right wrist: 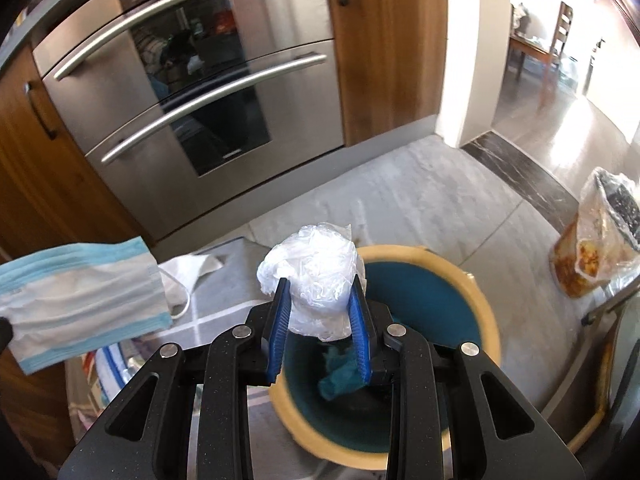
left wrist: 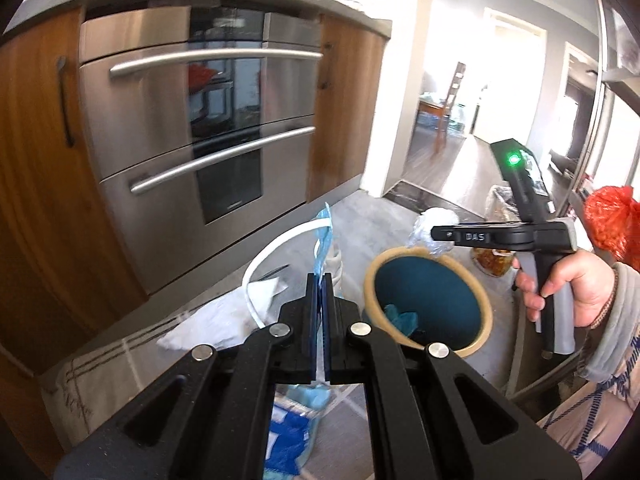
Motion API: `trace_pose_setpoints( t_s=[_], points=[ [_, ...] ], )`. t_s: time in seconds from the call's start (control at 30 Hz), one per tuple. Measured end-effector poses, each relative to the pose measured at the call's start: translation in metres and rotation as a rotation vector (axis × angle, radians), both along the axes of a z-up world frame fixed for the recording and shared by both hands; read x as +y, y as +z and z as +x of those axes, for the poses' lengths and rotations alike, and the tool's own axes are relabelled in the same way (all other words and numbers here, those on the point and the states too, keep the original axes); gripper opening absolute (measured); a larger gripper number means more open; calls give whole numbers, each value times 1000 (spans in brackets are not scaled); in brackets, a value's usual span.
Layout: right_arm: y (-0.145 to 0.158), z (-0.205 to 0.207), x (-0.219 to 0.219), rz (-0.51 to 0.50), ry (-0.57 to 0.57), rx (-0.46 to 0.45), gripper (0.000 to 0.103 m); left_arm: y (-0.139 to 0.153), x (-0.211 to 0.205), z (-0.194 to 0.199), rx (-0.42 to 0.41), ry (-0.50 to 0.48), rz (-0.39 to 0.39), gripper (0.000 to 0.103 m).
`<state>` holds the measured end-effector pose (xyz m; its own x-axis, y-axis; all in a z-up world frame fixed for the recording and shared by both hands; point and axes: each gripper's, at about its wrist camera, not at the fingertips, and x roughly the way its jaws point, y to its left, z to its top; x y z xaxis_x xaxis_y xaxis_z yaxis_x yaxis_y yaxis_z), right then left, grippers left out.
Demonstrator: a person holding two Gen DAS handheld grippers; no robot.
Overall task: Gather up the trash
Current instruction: 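Carry the clear bag and mask over the teal bin and release both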
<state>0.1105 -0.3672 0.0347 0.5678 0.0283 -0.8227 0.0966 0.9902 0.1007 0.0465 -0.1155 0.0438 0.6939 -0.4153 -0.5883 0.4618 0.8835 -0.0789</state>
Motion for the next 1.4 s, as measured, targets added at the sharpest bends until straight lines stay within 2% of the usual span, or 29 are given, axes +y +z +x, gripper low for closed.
trace_pose_setpoints(
  t_s=[0.23, 0.53, 0.77, 1.1, 1.4],
  points=[
    [-5, -9, -44, -7, -95, 22, 30, -4, -41, -1, 10, -111, -37, 2],
    [-43, -9, -87, 3, -211, 147, 30, -40, -99, 2, 82, -210, 33, 2],
    [-67, -12, -94, 12, -228, 231, 30, -70, -139, 20, 159, -259, 39, 2],
    [-89, -12, -95, 17, -243, 307, 31, -100, -157, 33, 277, -293, 3, 2],
    [-92, -10, -94, 7, -227, 318, 31, -104, -150, 34, 289, -264, 23, 2]
  ],
)
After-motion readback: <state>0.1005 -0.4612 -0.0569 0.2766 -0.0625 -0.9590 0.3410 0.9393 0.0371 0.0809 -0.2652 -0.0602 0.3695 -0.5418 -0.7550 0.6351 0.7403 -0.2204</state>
